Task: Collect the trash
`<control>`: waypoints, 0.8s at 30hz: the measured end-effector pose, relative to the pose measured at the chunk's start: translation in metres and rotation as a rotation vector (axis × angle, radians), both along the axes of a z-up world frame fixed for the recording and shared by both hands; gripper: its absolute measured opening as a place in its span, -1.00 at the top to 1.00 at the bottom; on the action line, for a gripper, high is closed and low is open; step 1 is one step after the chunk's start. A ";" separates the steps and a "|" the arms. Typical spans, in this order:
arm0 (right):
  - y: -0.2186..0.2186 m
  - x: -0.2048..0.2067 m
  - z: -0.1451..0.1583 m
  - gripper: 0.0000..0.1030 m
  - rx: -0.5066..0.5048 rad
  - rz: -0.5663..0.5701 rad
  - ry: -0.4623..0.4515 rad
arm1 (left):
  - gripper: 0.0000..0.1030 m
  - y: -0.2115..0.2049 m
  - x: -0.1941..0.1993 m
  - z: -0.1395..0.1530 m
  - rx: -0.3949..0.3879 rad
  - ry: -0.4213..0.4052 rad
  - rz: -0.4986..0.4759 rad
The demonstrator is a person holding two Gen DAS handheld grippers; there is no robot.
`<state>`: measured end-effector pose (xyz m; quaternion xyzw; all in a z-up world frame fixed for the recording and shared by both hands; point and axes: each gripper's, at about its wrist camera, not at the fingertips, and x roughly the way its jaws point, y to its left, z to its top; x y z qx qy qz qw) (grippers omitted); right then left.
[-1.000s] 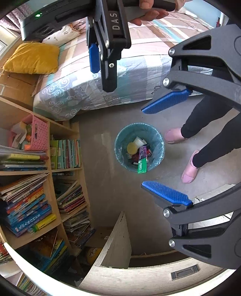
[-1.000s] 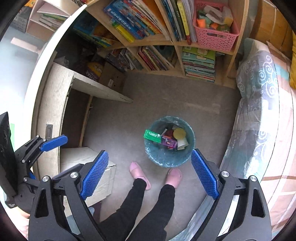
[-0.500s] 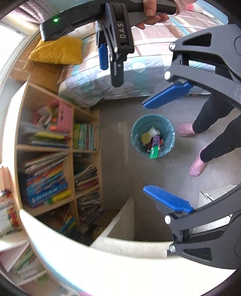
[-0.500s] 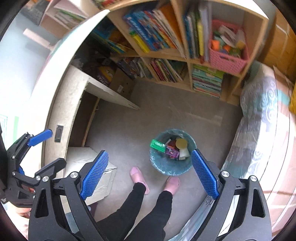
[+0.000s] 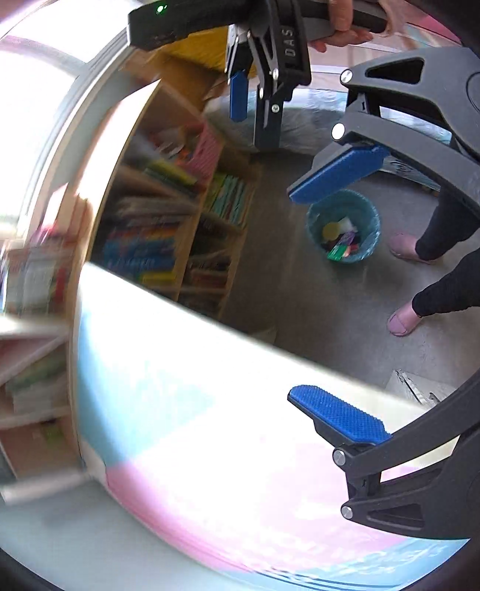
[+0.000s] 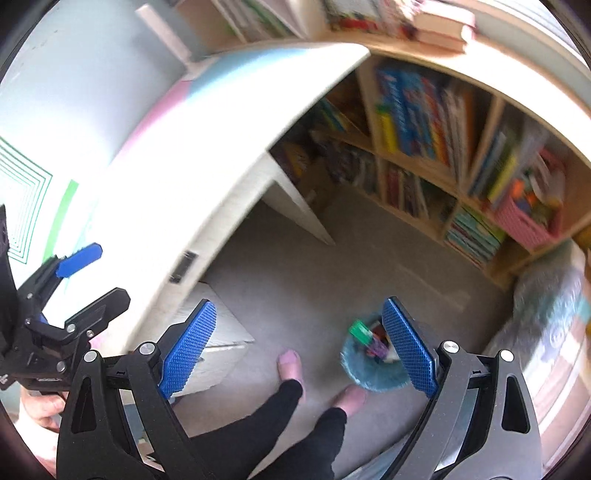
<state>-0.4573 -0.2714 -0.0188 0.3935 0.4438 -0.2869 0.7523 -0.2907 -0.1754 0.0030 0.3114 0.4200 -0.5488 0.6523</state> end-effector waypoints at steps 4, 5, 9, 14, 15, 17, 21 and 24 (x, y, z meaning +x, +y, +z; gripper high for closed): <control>-0.001 0.046 0.017 -0.78 -0.020 0.062 -0.037 | -0.87 0.019 0.043 0.016 -0.029 -0.012 0.125; 0.001 0.059 0.022 -0.78 -0.031 0.090 -0.040 | -0.87 0.023 0.052 0.019 -0.033 -0.024 0.151; 0.009 0.110 0.033 -0.78 -0.048 0.171 -0.055 | -0.87 0.043 0.093 0.025 -0.054 -0.027 0.248; 0.024 0.172 0.039 -0.78 -0.053 0.254 -0.069 | -0.87 0.069 0.142 0.028 -0.060 -0.017 0.359; 0.028 0.183 0.040 -0.78 -0.051 0.269 -0.069 | -0.87 0.074 0.149 0.029 -0.059 -0.022 0.378; 0.039 0.207 0.041 -0.78 -0.046 0.305 -0.073 | -0.87 0.087 0.165 0.032 -0.060 -0.035 0.417; 0.058 0.249 0.041 -0.78 -0.041 0.372 -0.078 | -0.87 0.113 0.194 0.034 -0.060 -0.040 0.481; 0.074 0.278 0.039 -0.78 -0.038 0.418 -0.079 | -0.87 0.132 0.215 0.035 -0.061 -0.042 0.527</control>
